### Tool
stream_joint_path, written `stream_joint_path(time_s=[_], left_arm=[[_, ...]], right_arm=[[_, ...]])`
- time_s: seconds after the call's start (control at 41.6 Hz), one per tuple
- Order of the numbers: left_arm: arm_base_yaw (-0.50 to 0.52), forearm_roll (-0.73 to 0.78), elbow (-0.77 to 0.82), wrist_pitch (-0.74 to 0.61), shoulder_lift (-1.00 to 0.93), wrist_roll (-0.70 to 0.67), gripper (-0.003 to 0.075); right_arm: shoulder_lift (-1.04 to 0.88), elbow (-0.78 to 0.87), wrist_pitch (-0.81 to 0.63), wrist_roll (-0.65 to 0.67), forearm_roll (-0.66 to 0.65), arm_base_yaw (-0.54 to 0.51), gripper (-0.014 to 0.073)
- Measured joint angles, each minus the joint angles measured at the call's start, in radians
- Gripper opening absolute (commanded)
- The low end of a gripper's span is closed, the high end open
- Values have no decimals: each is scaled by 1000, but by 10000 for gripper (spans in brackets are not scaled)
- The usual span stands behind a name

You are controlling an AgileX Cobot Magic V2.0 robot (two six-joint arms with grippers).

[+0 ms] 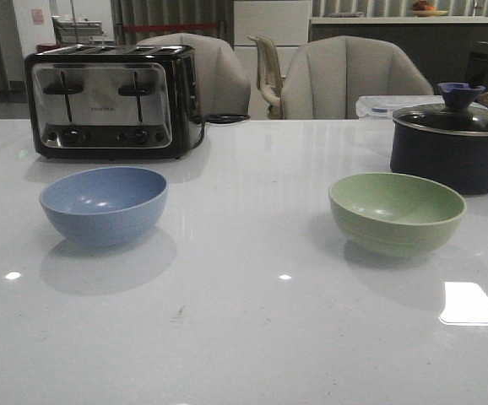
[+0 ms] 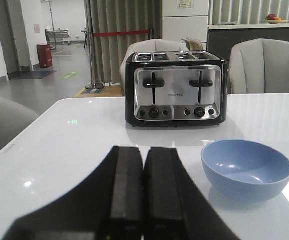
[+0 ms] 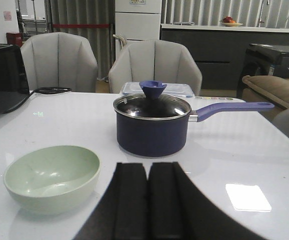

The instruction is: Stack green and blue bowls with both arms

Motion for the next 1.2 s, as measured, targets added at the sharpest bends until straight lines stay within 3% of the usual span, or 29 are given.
stream_joint_path(time_s=[0.841, 0.986, 1.202], left_arm=[[0, 0, 0, 0, 0, 0, 102], [0, 0, -2, -101, 0, 0, 102], [0, -15, -144, -63, 0, 0, 102]], right_arm=[[0, 0, -2, 0, 0, 0, 34], [0, -8, 6, 0, 0, 0, 34], [0, -279, 167, 0, 0, 0, 34]])
